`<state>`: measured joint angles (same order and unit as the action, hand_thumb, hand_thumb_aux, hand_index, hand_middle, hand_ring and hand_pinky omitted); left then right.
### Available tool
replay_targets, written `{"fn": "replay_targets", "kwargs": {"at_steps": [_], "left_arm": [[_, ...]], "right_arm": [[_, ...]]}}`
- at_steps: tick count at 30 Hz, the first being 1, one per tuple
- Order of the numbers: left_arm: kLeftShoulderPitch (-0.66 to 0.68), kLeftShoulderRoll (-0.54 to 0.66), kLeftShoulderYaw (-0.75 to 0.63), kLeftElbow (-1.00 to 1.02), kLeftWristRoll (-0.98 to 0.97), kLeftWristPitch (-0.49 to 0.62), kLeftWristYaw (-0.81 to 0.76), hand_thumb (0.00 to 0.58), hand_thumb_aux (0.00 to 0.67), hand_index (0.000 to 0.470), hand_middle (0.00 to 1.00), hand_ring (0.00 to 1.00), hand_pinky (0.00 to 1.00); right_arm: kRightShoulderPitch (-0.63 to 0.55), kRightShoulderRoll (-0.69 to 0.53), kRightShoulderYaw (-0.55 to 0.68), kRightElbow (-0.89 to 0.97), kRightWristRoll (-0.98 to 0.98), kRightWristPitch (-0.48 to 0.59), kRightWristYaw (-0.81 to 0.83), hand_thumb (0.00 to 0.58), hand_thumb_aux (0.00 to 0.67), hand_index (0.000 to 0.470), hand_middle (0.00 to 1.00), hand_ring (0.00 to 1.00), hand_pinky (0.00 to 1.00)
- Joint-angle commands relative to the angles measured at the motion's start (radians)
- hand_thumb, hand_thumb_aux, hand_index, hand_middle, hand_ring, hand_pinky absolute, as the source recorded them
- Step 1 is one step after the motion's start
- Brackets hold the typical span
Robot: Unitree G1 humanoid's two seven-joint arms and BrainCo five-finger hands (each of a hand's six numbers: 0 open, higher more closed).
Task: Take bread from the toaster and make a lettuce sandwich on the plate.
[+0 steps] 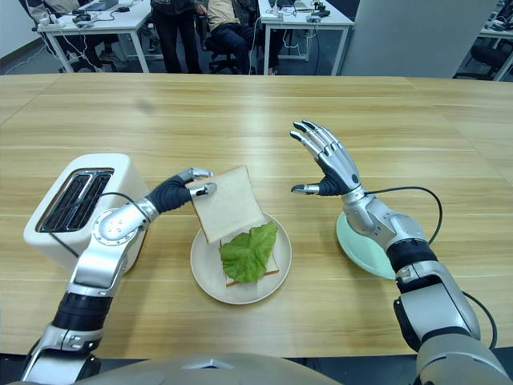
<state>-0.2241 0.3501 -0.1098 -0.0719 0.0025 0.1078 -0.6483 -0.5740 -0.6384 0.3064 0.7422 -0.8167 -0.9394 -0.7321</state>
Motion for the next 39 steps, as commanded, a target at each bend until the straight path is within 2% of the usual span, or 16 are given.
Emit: {"fn": "replay_targets", "kwargs": {"at_steps": [1,5,9,17,23,28,39], "left_arm": [[-0.034,-0.023,-0.049,0.103,-0.053,0.013,-0.072,0.580,0.670,0.460,1.00,1.00,1.00],[-0.062,-0.062,-0.077,0.203,-0.067,0.025,-0.089,0.580,0.670,0.460,1.00,1.00,1.00],[-0.066,-0.095,-0.102,0.263,-0.056,0.020,-0.087,0.580,0.670,0.460,1.00,1.00,1.00],[-0.051,-0.103,-0.143,0.328,-0.006,0.000,-0.056,0.580,0.670,0.460,1.00,1.00,1.00],[-0.054,-0.087,-0.158,0.355,0.027,-0.008,-0.036,0.580,0.670,0.460,1.00,1.00,1.00],[-0.069,-0.070,-0.147,0.362,0.027,-0.016,-0.037,0.580,0.670,0.460,1.00,1.00,1.00],[-0.092,-0.073,-0.152,0.400,0.030,-0.038,-0.032,0.580,0.670,0.460,1.00,1.00,1.00]], "right_arm": [[0.033,-0.026,0.026,-0.020,0.062,-0.139,0.093,0.000,0.000,0.000,0.00,0.00,0.00],[0.081,-0.047,0.071,-0.095,0.151,-0.281,0.256,0.000,0.000,0.000,0.00,0.00,0.00],[0.139,-0.062,0.115,-0.195,0.244,-0.312,0.426,0.000,0.000,0.000,0.00,0.00,0.00],[0.219,-0.075,0.296,-0.277,0.599,-0.206,0.855,0.000,0.000,0.000,0.00,0.00,0.00],[0.260,-0.076,0.306,-0.333,0.738,-0.118,1.083,0.000,0.000,0.000,0.00,0.00,0.00],[0.280,-0.066,0.277,-0.349,0.785,-0.076,1.191,0.000,0.000,0.000,0.00,0.00,0.00],[0.313,-0.029,0.205,-0.354,0.798,-0.042,1.319,0.000,0.000,0.000,0.00,0.00,0.00]]}}
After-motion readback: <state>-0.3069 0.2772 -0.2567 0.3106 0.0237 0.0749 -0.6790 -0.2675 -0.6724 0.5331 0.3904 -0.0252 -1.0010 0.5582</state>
